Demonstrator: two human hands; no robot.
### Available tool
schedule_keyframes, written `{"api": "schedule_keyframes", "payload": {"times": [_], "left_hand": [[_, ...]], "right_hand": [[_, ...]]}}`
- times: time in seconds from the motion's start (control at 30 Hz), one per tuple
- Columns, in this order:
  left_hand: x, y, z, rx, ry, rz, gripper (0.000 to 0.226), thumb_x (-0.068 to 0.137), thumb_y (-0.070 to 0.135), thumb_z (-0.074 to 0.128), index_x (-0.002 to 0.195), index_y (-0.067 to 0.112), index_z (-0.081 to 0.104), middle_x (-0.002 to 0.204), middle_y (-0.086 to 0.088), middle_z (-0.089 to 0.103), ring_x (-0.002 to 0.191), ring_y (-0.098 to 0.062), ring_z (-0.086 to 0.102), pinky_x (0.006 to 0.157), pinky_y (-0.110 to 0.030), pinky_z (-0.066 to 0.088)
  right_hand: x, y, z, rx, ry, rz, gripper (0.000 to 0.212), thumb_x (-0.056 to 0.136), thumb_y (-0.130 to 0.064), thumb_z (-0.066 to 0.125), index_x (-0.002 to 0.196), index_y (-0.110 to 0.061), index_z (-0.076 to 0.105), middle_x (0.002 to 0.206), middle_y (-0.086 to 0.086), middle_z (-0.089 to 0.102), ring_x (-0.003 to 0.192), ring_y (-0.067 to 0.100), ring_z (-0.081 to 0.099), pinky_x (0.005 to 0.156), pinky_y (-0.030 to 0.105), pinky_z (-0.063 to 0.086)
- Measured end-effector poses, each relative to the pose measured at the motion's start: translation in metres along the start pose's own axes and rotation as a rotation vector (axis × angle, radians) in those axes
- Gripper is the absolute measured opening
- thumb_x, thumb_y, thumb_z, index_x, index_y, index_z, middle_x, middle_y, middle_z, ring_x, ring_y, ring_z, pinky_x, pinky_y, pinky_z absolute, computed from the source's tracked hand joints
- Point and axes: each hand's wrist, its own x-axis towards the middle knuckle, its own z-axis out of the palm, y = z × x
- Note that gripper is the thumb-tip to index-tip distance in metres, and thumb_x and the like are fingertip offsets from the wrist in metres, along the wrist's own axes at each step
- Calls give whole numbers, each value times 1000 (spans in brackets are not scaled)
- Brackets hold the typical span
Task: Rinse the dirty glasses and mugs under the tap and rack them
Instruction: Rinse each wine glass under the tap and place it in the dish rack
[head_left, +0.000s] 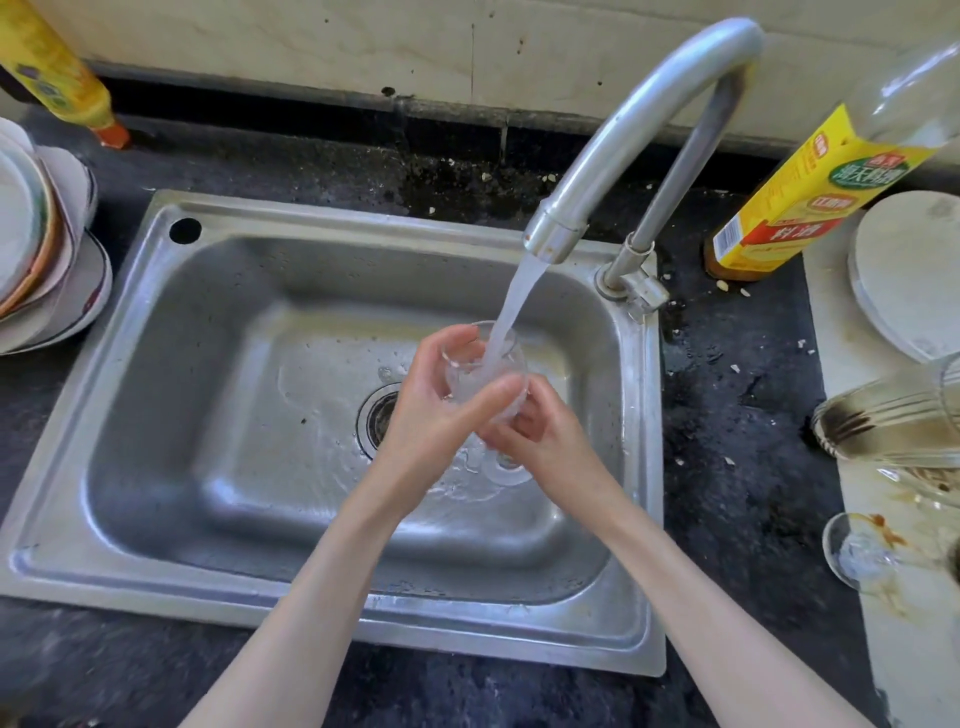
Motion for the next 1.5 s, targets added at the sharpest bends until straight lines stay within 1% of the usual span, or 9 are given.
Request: {"api": "schedule_keyframes", "payload": {"times": [0.23,0.43,0.57,0.73,0.93,1.07,1.2,1.4,1.5], "left_hand": [[3,7,1,0,-101,-92,59,58,49,74,110,28,58,109,4,67,104,-15,63,85,-29,49],[-3,10,18,37,208,-6,29,84,28,64,109,25,51,97,20,55,79,21,51,66,0,37],[-3,14,22,67,211,69,27,80,40,67,100,32,52,95,19,58,84,15,53,74,-3,39],[8,18,16,-66,145,25,21,70,41,64,83,25,68,79,5,70,77,-9,65,70,-28,52],[11,15,27,-125,323,-42,20,93,21,47,95,26,66,82,12,68,85,-8,64,78,-28,50],[11,17,12,-181,30,-104,25,90,10,53,102,27,67,104,5,70,101,-13,64,89,-28,49],[18,34,-16,86,-317,-170,33,85,-3,58,102,24,65,100,2,71,90,-2,66,76,-12,49],[39,39,-14,994,-194,-4,23,83,2,52,91,14,70,79,-10,64,83,-29,54,62,-26,38],[37,31,-20,973,-78,-64,19,81,2,48,67,8,59,61,-14,58,63,-30,53,50,-28,39]], "right_hand": [[3,-15,-11,320,-449,259,74,60,-58,78,108,-11,47,63,-3,43,55,8,40,54,21,34],[3,-11,10,184,19,140,55,84,-49,45,113,-3,52,63,-9,48,50,4,41,51,19,32],[3,-20,24,152,173,145,57,102,-42,9,82,-19,57,36,-16,45,33,-3,43,38,5,29],[10,-19,27,201,111,344,72,95,-61,14,41,-23,41,40,-3,25,36,10,16,41,20,9],[10,-8,42,140,333,51,58,97,-56,14,93,-29,66,75,-10,68,70,1,61,62,19,46],[20,-10,28,69,444,112,65,88,-60,15,78,-36,74,87,-1,74,90,15,68,80,38,51],[27,-14,2,30,251,158,64,100,-48,15,83,-28,73,90,4,74,85,15,69,69,31,50],[30,-27,4,-108,-27,268,80,97,-54,7,50,-25,65,43,0,50,39,6,45,42,15,34],[30,-21,-1,-215,1,156,69,93,-63,11,63,-34,66,57,-19,56,63,-2,49,67,19,37]]}}
